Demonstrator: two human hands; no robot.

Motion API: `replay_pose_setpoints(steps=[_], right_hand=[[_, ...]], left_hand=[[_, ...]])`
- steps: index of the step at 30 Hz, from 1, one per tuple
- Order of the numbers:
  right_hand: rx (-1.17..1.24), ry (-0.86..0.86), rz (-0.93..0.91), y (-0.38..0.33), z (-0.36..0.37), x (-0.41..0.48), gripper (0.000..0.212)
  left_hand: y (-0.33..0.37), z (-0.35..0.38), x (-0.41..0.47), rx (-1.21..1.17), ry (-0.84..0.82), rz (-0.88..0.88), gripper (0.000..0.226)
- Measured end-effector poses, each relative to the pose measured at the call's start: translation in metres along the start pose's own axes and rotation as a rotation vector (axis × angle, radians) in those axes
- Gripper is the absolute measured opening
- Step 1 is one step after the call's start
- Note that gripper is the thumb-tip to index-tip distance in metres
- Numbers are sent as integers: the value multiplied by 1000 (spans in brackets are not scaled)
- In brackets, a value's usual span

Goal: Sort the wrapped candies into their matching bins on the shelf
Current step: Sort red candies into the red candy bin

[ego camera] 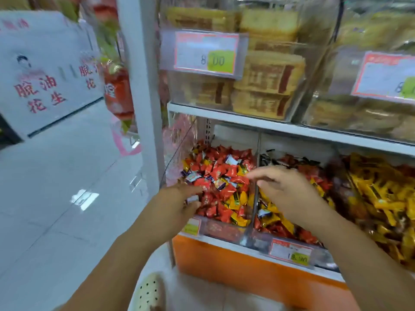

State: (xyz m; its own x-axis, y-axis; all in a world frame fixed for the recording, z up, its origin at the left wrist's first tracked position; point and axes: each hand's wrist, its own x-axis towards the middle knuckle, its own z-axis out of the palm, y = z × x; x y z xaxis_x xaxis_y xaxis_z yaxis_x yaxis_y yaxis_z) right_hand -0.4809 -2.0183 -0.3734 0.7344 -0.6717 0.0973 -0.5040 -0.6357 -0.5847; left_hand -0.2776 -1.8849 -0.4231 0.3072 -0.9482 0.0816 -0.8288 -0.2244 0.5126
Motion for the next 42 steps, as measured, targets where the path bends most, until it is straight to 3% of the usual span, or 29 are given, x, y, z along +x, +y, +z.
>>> replay_pose_setpoints(steps=[9, 13, 16, 18, 21, 25, 27, 31, 38, 42], right_hand=[[-776, -629, -32, -23, 35, 80, 47], [-959, -891, 14, -26, 42, 100, 64], [-954, -997, 76, -20, 57, 112, 85], [-878, -984, 93, -16, 61, 116, 81], [-747, -980, 58, -14, 60, 118, 53], [-645, -977, 80, -11, 57, 120, 35], [-641, -979, 118, -11, 58, 121, 36], [-848, -1053, 79, -16, 63, 118, 61], [-677, -872, 58, -13, 46, 118, 48], [-478, -735, 48, -18, 30, 118, 34]], left_hand=[[-25, 8, 15, -73, -83, 11, 36], [-29, 10, 17, -110, -86, -15, 37], [-26, 11, 18, -134, -110, -18, 36], [-24, 12, 18, -147, -116, -31, 37], [-24, 11, 19, -170, -128, -50, 39], [-21, 12, 20, -183, -136, -44, 40], [-19, 12, 21, -188, -141, -42, 40], [-15, 15, 24, -195, -156, -38, 40], [-14, 17, 27, -240, -134, -37, 41], [-12, 20, 30, -270, -83, -20, 55]])
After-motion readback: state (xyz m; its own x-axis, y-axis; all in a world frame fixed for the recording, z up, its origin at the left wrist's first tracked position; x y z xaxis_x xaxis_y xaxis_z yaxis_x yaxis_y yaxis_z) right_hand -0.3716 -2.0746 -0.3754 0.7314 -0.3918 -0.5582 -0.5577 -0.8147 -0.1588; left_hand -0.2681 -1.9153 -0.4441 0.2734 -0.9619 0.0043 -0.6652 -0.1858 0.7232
